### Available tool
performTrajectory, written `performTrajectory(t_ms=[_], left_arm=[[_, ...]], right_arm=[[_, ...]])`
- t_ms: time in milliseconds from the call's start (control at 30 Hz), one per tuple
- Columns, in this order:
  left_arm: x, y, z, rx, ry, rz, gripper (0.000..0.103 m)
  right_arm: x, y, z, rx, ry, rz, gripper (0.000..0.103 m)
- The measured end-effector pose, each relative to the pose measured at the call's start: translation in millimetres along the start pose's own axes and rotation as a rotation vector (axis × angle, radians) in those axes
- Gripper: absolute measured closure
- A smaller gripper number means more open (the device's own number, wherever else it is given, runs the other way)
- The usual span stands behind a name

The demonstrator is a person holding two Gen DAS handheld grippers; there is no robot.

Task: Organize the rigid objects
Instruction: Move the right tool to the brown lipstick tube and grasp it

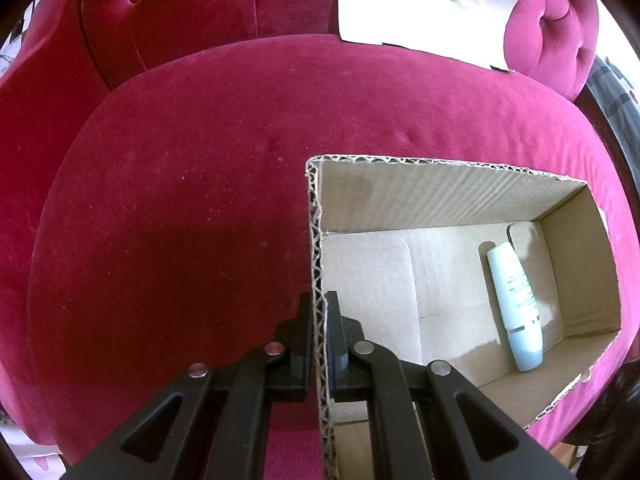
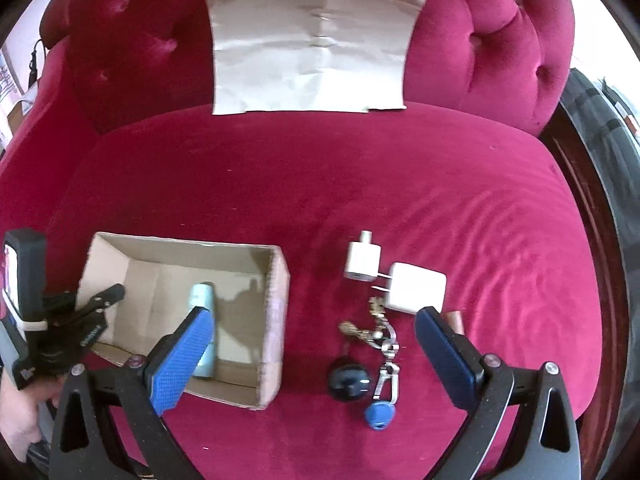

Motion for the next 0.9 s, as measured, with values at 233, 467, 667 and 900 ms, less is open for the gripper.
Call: performTrajectory(t_ms=[233, 467, 667, 900], left_arm=[[0, 1, -1, -0.003, -0.002, 0.0, 0.098], [0, 1, -3, -0.008, -0.006, -0.001, 0.098], [0, 2, -5, -0.011, -0.009, -0.002, 0.098], [1, 2, -9, -0.018, -0.015, -0.002, 0.098]], right_arm=[[-1, -2, -34, 0.042, -0.016, 0.003, 0.0], [-1, -9, -59, 0.067, -0.046, 0.016, 0.0], [1, -20, -84, 0.123, -0.058, 0.023, 0.0], [6, -35, -113, 0.143, -0.086, 0.039, 0.0]])
Point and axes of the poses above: each gripper's, at about its wrist camera, not at the fingertips, and y roughly against the way its jaws point, z to its left, x to its underside, the point moved 4 cm from there along -y, roughly the way its jaws point, and after that the axes turned 13 degrees about -y, right-handed, at the moved point
